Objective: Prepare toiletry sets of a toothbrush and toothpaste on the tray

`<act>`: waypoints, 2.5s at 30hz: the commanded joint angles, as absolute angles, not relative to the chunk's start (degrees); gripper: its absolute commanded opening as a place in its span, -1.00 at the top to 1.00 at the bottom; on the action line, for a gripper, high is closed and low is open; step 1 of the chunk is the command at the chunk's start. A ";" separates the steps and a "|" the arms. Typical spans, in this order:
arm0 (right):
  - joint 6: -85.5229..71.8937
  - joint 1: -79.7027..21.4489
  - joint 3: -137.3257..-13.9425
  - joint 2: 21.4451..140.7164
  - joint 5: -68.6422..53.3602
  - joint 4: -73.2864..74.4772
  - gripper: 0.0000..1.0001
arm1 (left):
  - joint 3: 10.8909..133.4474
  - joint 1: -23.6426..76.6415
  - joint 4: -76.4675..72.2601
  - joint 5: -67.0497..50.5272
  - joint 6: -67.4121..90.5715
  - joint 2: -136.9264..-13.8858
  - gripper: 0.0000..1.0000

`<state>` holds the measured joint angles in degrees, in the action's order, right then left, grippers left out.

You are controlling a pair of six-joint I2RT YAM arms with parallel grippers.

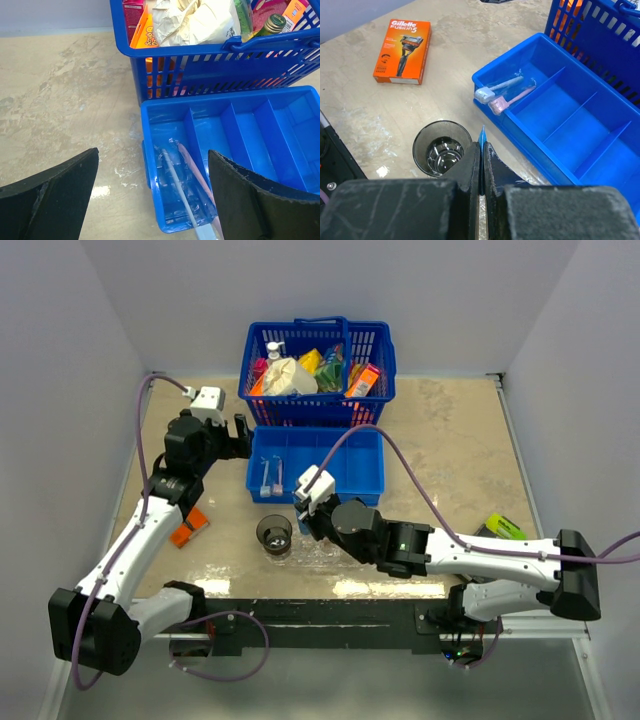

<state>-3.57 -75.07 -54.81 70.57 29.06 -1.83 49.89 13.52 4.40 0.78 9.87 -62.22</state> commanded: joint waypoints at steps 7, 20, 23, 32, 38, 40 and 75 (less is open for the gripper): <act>-2.55 -75.15 -53.44 70.84 32.34 -6.42 1.00 | 51.59 13.62 3.16 0.44 9.05 -62.67 -0.87; -2.29 -75.15 -50.36 71.54 34.36 -10.81 1.00 | 51.77 13.54 3.34 0.44 8.96 -63.46 -0.87; -1.93 -75.15 -50.45 71.98 34.89 -10.81 1.00 | 51.86 13.62 3.43 0.44 8.96 -63.63 -0.87; -3.34 -75.15 -47.46 72.16 36.12 -14.94 1.00 | 52.03 13.54 3.51 0.35 8.88 -64.25 -0.87; -3.95 -75.15 -45.44 71.89 37.00 -17.93 1.00 | 52.12 13.62 3.60 0.35 8.88 -64.60 -0.87; -4.04 -75.15 -44.83 71.89 37.18 -18.71 1.00 | 52.12 13.54 3.60 0.26 8.88 -64.86 -0.87; -6.85 -75.32 -39.55 77.96 39.11 -26.54 1.00 | 52.56 13.62 3.87 -1.58 9.05 -65.83 -0.87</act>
